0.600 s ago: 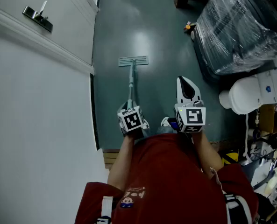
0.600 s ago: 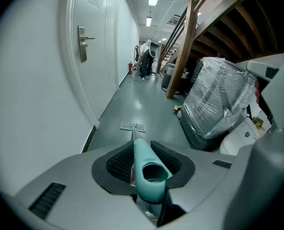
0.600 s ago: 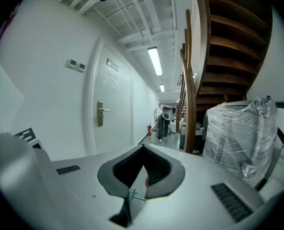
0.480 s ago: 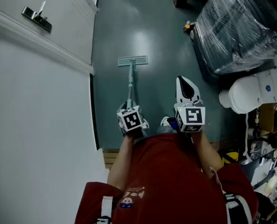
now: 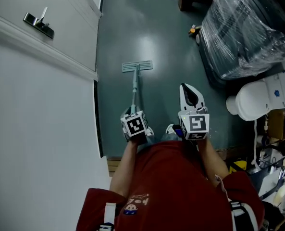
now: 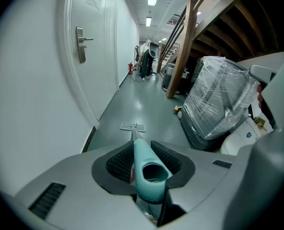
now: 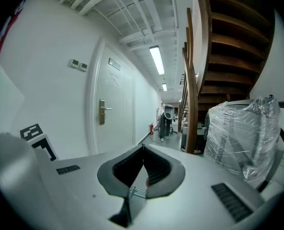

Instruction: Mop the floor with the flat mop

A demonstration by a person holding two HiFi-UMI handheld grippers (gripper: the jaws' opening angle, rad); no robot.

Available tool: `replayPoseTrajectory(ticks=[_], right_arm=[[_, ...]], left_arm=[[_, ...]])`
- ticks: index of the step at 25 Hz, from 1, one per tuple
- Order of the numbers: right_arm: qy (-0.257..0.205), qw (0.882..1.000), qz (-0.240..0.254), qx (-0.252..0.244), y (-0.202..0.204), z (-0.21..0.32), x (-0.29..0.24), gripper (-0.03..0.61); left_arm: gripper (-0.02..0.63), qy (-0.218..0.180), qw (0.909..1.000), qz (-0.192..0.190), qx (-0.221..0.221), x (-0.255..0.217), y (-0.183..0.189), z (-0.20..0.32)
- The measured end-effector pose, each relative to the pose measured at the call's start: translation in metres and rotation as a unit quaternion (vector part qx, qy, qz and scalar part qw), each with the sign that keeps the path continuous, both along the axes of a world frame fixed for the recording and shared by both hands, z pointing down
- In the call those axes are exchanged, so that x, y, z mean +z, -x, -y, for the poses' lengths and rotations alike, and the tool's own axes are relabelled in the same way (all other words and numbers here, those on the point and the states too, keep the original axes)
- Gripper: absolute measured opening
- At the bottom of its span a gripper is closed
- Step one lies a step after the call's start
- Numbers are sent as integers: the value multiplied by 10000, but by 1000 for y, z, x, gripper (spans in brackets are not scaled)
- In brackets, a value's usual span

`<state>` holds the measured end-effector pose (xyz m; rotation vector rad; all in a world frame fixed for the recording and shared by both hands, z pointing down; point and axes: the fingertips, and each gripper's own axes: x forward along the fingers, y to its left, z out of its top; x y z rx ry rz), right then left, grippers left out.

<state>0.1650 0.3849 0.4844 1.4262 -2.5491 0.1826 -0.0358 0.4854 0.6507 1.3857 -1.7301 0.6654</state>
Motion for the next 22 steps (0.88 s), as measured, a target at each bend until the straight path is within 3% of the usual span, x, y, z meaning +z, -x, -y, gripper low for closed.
replayPoseTrajectory(ticks=[13,22], right_arm=[[216,9993,289,15,-52,34,12,18],[263,9994,219,-72,-27,69,18,18]], left_arm=[[124,50,9997,132,-210,1,-41,28],[124,-57,9995,133,-293,8,-22,64]])
